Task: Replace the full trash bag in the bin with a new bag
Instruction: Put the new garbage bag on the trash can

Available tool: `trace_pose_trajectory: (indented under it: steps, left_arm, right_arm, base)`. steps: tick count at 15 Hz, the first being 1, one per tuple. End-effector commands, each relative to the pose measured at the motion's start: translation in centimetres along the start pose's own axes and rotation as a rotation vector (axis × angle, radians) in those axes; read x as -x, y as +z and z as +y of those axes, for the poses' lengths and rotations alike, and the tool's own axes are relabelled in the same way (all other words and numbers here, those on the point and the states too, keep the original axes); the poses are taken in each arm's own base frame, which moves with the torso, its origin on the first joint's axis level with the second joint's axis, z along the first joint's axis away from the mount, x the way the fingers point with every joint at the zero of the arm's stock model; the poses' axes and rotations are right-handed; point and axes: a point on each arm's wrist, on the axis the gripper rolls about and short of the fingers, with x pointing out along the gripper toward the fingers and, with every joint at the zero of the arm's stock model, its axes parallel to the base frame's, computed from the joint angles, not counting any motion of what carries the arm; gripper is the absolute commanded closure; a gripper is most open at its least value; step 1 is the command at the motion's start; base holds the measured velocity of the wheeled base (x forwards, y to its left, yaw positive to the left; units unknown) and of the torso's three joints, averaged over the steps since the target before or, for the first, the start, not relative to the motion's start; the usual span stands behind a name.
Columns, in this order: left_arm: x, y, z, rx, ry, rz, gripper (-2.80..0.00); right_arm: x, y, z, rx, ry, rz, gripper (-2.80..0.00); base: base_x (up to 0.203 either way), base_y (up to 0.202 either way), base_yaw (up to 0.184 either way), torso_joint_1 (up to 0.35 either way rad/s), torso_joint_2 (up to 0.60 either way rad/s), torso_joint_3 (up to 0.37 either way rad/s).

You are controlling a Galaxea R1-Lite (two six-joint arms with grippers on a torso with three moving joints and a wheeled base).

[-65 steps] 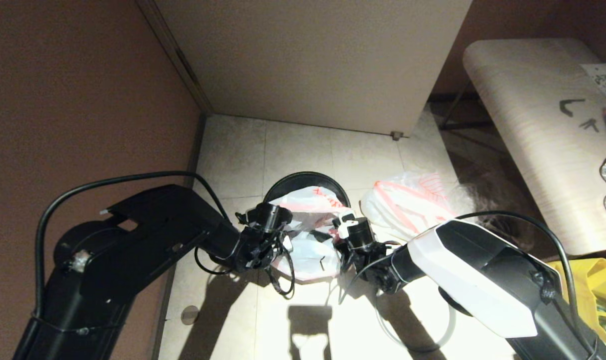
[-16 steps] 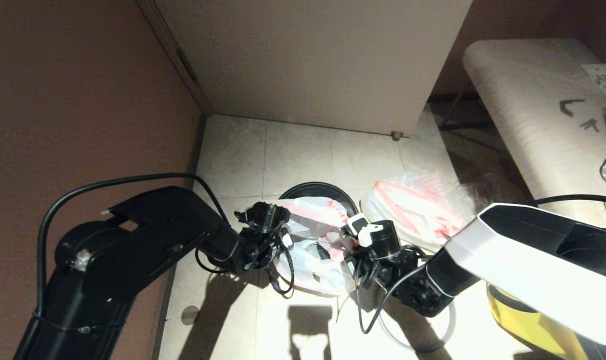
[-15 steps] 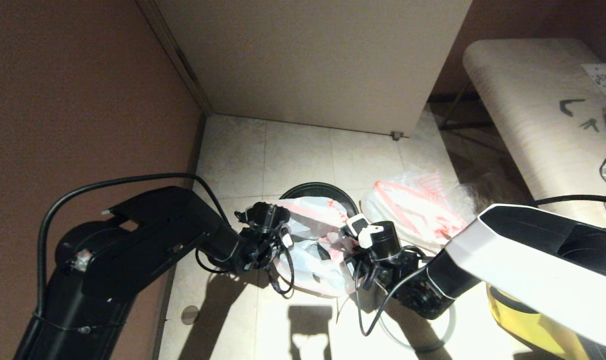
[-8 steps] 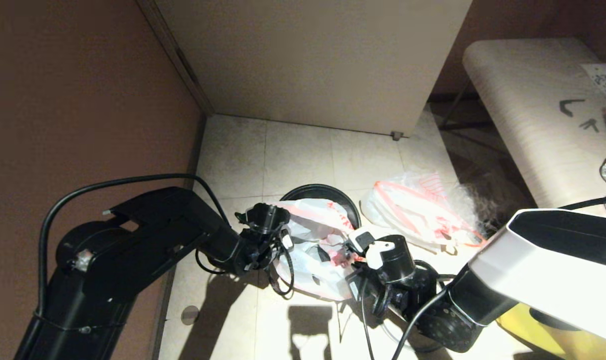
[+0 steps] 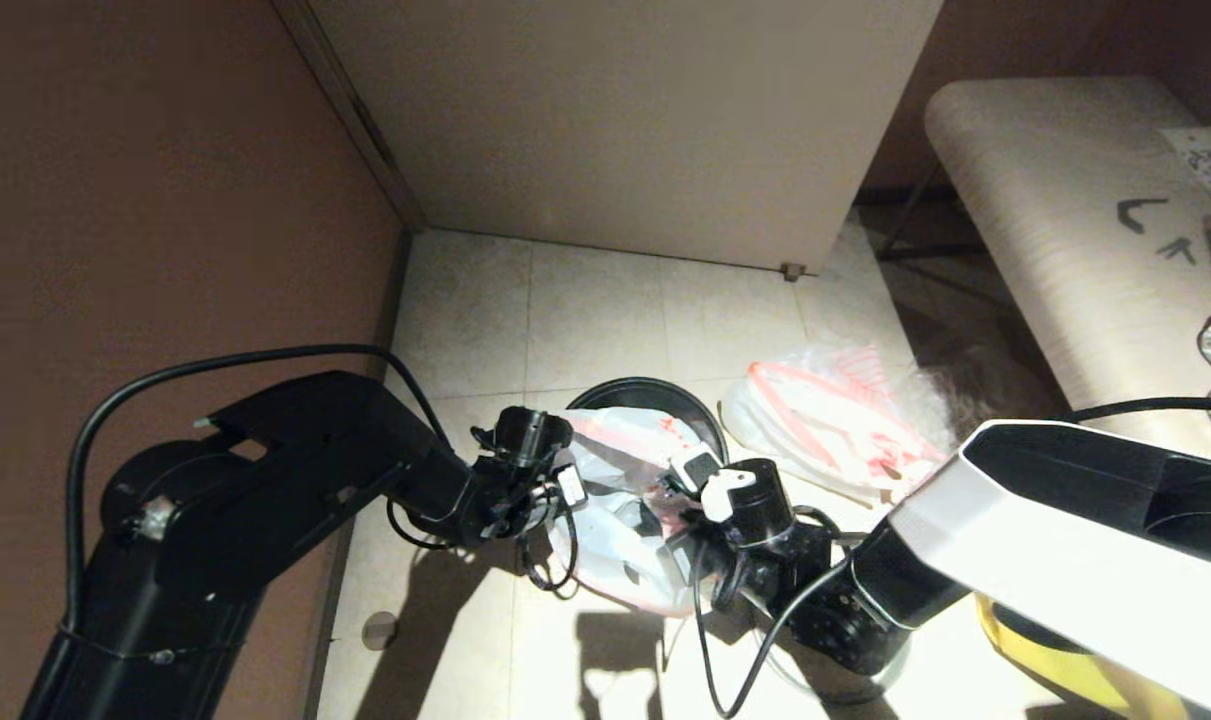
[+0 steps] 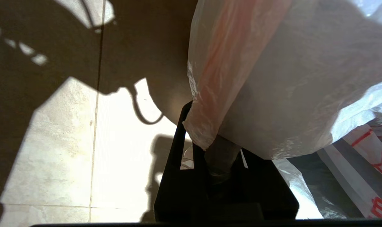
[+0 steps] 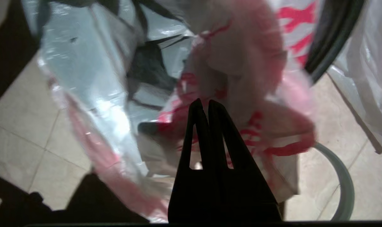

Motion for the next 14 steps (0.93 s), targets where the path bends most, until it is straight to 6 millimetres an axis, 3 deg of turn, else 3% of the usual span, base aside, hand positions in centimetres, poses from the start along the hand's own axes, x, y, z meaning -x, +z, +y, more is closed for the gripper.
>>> trace_pose_trajectory:
  steps: [1,3,6,10,14]
  left_arm:
    - [-0.1,0.1,0.3,0.009,0.005,-0.003,0.00]
    - [-0.1,0.0,0.2,0.007,0.004,-0.002,0.00]
    - [0.1,-0.3,0.3,0.002,0.005,0.008,0.00]
    - [0.3,-1.4,0.2,-0.051,-0.019,0.016,0.00]
    - [0.2,-2.2,0.9,-0.124,-0.083,-0.008,0.00]
  right_arm:
    - [-0.6,0.0,-1.5,-0.014,-0.034,-0.002,0.00]
    - [-0.7,0.3,-4.0,-0.042,-0.085,-0.006,0.00]
    - [-1.4,0.3,-6.2,-0.066,-0.130,-0.010,0.00]
    - [-4.0,0.1,-7.1,-0.080,-0.154,-0.023,0.00]
    - [-4.5,-0.3,-8.5,-0.098,-0.182,-0.023,0.00]
  base:
    - [0.000,0.000,0.000,0.000,0.00,0.000]
    - [0.000,0.000,0.000,0.000,0.00,0.000]
    - [0.000,0.000,0.000,0.000,0.00,0.000]
    - [0.000,0.000,0.000,0.000,0.00,0.000]
    - [0.000,0.000,0.000,0.000,0.00,0.000]
